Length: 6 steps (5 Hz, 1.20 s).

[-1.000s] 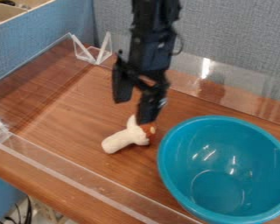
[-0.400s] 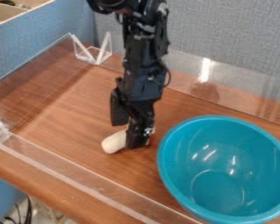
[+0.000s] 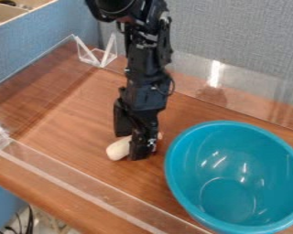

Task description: Put the mushroom in the blue bowl

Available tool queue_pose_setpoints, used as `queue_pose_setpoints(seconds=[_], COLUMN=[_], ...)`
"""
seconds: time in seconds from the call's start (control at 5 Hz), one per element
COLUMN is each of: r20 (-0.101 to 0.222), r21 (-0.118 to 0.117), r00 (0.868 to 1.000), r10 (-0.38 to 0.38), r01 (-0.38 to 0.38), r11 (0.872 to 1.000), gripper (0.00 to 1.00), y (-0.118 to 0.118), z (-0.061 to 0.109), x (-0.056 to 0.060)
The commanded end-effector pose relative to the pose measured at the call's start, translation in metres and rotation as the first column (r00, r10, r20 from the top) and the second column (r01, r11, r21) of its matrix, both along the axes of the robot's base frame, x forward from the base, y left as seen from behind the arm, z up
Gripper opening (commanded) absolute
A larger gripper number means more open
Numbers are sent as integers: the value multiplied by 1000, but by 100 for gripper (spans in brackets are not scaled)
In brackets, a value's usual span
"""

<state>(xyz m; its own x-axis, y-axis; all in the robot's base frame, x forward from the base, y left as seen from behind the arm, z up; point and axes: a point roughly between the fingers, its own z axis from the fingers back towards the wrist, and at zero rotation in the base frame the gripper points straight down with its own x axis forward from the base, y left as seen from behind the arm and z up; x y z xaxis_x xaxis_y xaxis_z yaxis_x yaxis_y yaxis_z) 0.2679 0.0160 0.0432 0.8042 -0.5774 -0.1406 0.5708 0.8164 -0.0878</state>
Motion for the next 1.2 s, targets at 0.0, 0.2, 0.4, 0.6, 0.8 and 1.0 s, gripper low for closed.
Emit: queue_pose_setpoints(seconds=[0.0, 0.2, 0.4, 0.6, 0.8, 1.0], r20=[34, 40, 48, 56, 63, 69], r21=[-8, -17, -27, -35, -43, -49], r00=[999, 999, 999, 998, 998, 998], r10=[13, 12, 12, 14, 15, 15], r01=[-12, -11, -10, -12, -12, -11], r11=[1000, 1000, 1000, 999, 999, 999], gripper=[0, 0, 0, 0, 0, 0], y=[4, 5, 6, 6, 6, 6], z=[6, 9, 13, 17, 21, 23], x=[3, 1, 0, -1, -2, -3])
